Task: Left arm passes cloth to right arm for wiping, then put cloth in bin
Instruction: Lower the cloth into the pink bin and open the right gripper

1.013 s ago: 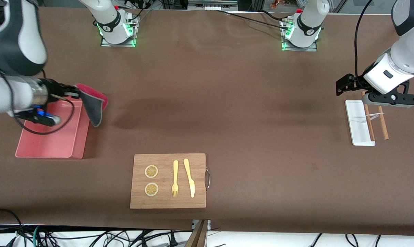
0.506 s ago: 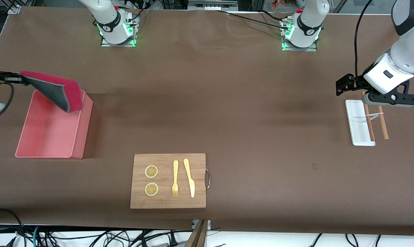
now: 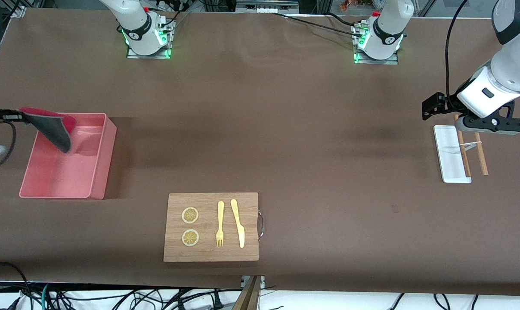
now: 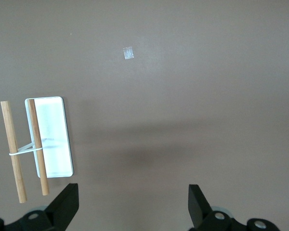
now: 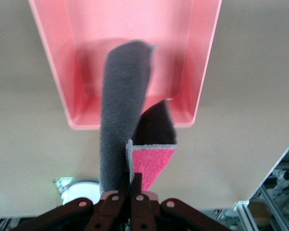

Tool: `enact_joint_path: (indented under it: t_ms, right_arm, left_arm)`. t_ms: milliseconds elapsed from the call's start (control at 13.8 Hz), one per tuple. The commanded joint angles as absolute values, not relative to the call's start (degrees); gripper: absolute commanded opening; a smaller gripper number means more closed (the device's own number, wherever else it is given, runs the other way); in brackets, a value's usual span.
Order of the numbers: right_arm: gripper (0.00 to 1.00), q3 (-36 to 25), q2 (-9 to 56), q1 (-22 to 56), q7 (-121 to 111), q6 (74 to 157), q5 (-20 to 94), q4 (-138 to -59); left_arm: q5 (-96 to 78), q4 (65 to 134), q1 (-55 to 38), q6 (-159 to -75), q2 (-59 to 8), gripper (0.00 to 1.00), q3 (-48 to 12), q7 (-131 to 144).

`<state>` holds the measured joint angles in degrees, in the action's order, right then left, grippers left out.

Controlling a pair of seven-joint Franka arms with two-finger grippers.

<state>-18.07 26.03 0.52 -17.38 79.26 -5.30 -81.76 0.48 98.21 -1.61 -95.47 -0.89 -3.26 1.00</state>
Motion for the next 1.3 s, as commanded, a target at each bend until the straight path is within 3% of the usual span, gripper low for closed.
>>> enact_joint_path:
  t_ms: [0, 434, 506, 579, 651, 723, 1230]
  right_arm:
    - [0.00, -18.02, 28.55, -0.09, -18.81, 86.28, -5.19, -84.72]
    - [0.00, -18.02, 33.83, -0.09, -18.72, 102.45, 0.00, -91.48]
    - [0.18, -18.02, 34.01, -0.09, -18.72, 104.39, 0.26, -91.93]
    - [0.50, -18.02, 34.36, -0.09, -18.63, 105.20, 0.52, -91.93]
    - [0.92, -18.02, 34.28, -0.09, -18.63, 105.90, 1.31, -91.85]
    - [1.00, -18.02, 33.84, -0.09, -18.72, 105.73, 1.58, -91.50]
    - [1.00, -13.63, 19.54, -0.09, -18.19, 95.90, 0.88, -89.47]
  left_arm:
    - [0.70, 97.21, -1.58, -95.27, -1.05, 1.00, -3.43, 1.32]
    - [0.70, 97.12, -1.58, -95.27, -1.23, 1.00, -3.51, 1.23]
    - [0.70, 97.12, -1.58, -95.27, -1.23, 1.00, -3.43, 1.23]
    - [0.79, 97.12, -1.58, -95.27, -1.23, 1.00, -3.51, 1.32]
    - [0.70, 97.12, -1.67, -95.27, -1.23, 1.00, -3.52, 1.32]
    - [0.70, 97.12, -1.58, -95.27, -1.23, 1.00, -3.43, 1.32]
    - [0.70, 97.12, -1.58, -95.27, -1.23, 1.00, -3.52, 1.23]
